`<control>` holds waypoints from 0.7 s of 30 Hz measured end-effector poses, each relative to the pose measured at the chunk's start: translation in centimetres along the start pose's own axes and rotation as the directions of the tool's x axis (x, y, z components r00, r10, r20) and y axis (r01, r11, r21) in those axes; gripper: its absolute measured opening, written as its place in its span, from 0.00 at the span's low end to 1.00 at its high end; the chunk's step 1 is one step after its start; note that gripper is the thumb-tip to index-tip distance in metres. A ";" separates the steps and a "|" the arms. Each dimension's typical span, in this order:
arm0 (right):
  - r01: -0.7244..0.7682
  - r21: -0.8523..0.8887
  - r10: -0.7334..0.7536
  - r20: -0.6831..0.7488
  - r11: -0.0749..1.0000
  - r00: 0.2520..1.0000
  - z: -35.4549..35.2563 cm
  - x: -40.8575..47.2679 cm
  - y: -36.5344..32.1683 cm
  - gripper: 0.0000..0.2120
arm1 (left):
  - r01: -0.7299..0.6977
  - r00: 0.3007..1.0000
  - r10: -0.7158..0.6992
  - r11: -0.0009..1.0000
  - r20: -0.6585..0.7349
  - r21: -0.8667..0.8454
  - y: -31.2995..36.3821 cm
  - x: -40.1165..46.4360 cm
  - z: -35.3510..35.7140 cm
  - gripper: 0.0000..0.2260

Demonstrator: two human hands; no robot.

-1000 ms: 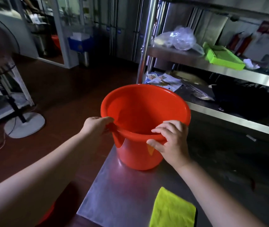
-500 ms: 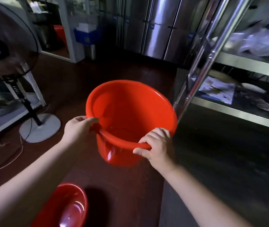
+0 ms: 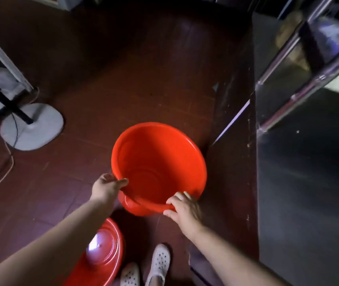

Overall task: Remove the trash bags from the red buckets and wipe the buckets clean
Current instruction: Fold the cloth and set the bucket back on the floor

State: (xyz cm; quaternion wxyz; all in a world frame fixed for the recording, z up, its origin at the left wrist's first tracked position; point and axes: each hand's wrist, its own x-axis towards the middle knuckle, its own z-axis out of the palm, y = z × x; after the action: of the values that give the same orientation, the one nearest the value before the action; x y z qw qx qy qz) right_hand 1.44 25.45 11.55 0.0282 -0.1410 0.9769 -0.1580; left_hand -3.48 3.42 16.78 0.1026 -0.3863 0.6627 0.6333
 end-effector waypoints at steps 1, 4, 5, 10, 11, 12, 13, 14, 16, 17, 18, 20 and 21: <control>-0.017 -0.014 0.018 0.054 1.000 0.998 2.7 0.3 1.3 0.13 | 0.035 0.999 -0.035 0.999 -0.024 0.022 -1.8 1.8 1.1 0.09; -0.086 -0.033 0.090 0.161 0.996 0.983 10.4 1.5 5.3 0.17 | 0.130 0.990 -0.128 0.991 -0.062 0.030 -7.5 7.9 4.7 0.11; -0.101 -0.062 0.110 0.174 0.993 0.979 12.7 1.9 6.6 0.18 | 0.152 0.987 -0.150 0.988 -0.061 0.027 -9.6 10.1 6.0 0.12; -0.123 -0.218 0.167 0.197 0.968 0.966 23.3 4.2 12.8 0.16 | 0.171 0.985 -0.170 0.985 -0.042 0.026 -18.5 19.4 11.6 0.12; -0.125 -0.236 0.173 0.197 0.964 0.965 25.3 4.5 13.9 0.15 | 0.182 0.982 -0.182 0.983 -0.042 0.003 -20.2 20.9 12.6 0.13; -0.129 -0.239 0.179 0.199 0.962 0.963 27.1 4.6 15.0 0.14 | 0.199 0.979 -0.199 0.980 -0.038 -0.018 -21.6 22.2 13.6 0.13; -0.137 -0.233 0.185 0.199 0.963 0.962 28.6 4.7 15.9 0.14 | 0.207 0.978 -0.208 0.978 -0.031 -0.038 -23.0 23.4 14.4 0.13; -0.148 -0.225 0.193 0.191 0.963 0.963 29.9 4.8 16.7 0.14 | 0.210 0.977 -0.211 0.977 -0.018 -0.046 -24.1 24.5 15.1 0.14; -0.169 -0.207 0.201 0.149 0.964 0.968 32.0 4.9 17.9 0.13 | 0.197 0.980 -0.197 0.979 0.011 -0.052 -25.9 26.4 16.2 0.15; -0.174 -0.198 0.200 0.120 0.965 0.972 32.8 4.9 18.4 0.11 | 0.184 0.983 -0.183 0.982 0.022 -0.045 -26.7 27.3 16.7 0.15; -0.174 -0.196 0.195 0.093 0.965 0.976 33.3 5.1 18.9 0.11 | 0.178 0.984 -0.177 0.983 0.029 -0.043 -27.2 28.1 17.2 0.15; -0.177 -0.217 0.194 0.063 0.960 0.979 34.1 5.4 20.0 0.11 | 0.183 0.982 -0.180 0.982 0.054 -0.041 -28.1 29.3 18.1 0.15; -0.180 -0.232 0.197 0.051 0.956 0.979 34.3 5.6 20.6 0.11 | 0.178 0.982 -0.176 0.984 0.072 -0.024 -28.6 29.8 18.6 0.15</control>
State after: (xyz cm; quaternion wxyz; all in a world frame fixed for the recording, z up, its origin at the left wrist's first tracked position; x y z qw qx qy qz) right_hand -5.98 32.32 -27.58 0.0629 -0.0551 0.9958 -0.0371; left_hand -12.00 11.99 -26.89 0.1758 -0.4227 0.6123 0.6446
